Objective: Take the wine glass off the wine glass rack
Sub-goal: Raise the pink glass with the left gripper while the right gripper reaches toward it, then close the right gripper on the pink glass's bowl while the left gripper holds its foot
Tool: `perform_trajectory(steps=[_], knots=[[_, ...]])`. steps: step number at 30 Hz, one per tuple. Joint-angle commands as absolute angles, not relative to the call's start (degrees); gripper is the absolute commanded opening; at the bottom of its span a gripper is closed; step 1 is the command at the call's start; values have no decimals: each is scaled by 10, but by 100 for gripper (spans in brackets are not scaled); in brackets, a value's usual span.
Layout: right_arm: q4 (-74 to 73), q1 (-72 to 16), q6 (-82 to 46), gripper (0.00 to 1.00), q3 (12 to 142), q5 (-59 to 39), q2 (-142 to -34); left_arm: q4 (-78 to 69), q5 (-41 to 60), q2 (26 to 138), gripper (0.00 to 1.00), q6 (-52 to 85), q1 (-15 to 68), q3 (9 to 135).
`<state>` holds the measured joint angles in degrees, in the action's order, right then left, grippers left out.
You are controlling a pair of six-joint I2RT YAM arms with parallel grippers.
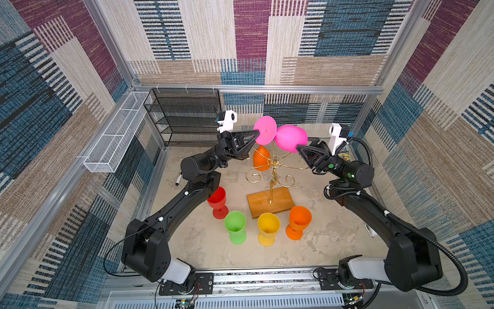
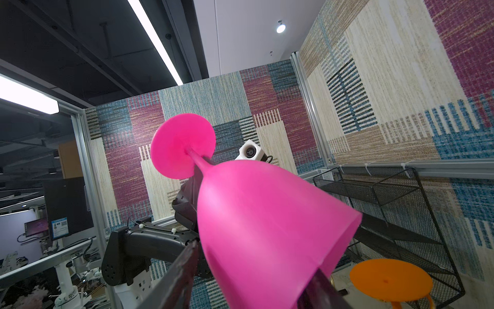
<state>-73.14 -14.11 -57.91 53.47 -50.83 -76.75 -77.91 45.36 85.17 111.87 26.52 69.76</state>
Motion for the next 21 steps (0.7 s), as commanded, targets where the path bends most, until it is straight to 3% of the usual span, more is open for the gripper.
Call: perform_trajectory(steps=[1, 5, 15, 21], knots=[[-794, -140, -606, 48, 540, -534, -774, -809, 438, 854, 0, 1132, 268, 702], [-813, -138, -617, 40, 531, -536, -775, -809, 432, 858, 0, 1139, 271, 701], [-823, -136, -615, 34, 512, -537, -755, -809, 411, 866, 0, 1155, 271, 680], [-814, -136, -617, 22, 506, -542, -746, -809, 400, 869, 0, 1158, 271, 674]])
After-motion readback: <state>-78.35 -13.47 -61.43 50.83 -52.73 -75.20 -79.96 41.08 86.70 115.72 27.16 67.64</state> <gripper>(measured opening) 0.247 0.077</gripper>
